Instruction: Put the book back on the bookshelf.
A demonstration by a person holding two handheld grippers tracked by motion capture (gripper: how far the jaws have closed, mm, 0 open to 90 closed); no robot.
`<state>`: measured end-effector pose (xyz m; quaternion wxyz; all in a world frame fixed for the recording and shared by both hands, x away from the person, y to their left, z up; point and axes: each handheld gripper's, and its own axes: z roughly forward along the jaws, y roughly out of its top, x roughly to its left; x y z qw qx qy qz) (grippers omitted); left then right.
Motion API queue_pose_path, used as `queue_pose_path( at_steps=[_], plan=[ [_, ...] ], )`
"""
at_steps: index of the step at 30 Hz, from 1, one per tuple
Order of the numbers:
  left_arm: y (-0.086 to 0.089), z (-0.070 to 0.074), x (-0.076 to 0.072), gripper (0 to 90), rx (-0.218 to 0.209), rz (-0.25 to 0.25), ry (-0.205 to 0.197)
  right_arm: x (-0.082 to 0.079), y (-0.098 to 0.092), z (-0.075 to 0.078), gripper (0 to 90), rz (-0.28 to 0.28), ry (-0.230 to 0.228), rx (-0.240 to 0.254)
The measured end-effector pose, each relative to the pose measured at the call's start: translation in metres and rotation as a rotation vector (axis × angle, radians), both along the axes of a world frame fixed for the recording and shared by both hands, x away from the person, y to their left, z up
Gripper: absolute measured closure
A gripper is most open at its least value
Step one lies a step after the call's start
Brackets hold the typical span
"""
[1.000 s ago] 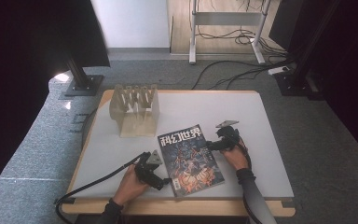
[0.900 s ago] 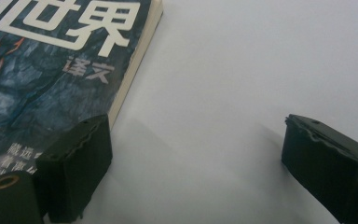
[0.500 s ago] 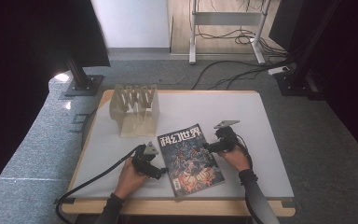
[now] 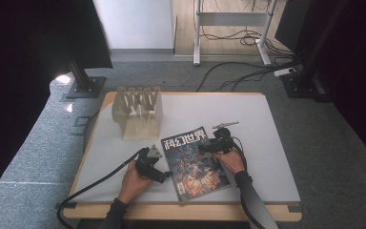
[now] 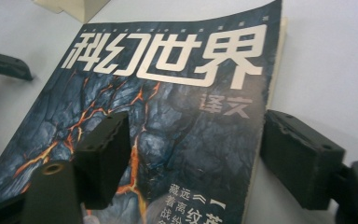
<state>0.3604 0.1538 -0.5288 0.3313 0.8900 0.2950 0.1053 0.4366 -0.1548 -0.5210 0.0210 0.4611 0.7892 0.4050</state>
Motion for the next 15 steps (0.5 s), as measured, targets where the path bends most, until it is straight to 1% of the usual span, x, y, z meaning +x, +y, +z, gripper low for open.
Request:
queue_pose_path(
  at_steps=[2, 3, 4, 5, 7, 8, 10, 12, 15],
  plan=[
    [0.000, 0.000, 0.000, 0.0, 0.000, 0.000, 0.001, -0.001, -0.001, 0.001, 29.1, 0.000, 0.004, -0.004],
    [0.000, 0.000, 0.000, 0.0, 0.000, 0.000, 0.000, -0.004, -0.003, 0.002, 31.7, 0.003, 0.006, -0.009],
    [0.000, 0.000, 0.000, 0.0, 0.000, 0.000, 0.000, -0.004, -0.003, 0.002, 31.7, 0.003, 0.006, -0.009],
    [0.000, 0.000, 0.000, 0.0, 0.000, 0.000, 0.000, -0.006, -0.005, 0.003, 33.5, 0.005, 0.004, -0.007],
    [0.000, 0.000, 0.000, 0.0, 0.000, -0.001, 0.000, -0.013, -0.010, 0.008, 38.9, 0.021, -0.009, -0.003],
    [0.000, 0.000, 0.000, 0.0, 0.000, 0.000, 0.000, -0.013, -0.010, 0.008, 38.9, 0.021, -0.009, -0.003],
    [0.000, 0.000, 0.000, 0.0, 0.000, 0.000, 0.000, -0.016, -0.012, 0.011, 41.8, 0.032, -0.022, -0.010],
    [-0.001, 0.000, 0.000, 0.0, -0.001, 0.000, -0.002, -0.015, -0.012, 0.014, 43.2, 0.038, -0.029, -0.009],
    [-0.002, 0.000, 0.000, 0.0, 0.000, -0.002, -0.003, -0.008, -0.009, 0.015, 45.7, 0.031, -0.038, 0.000]
  ],
)
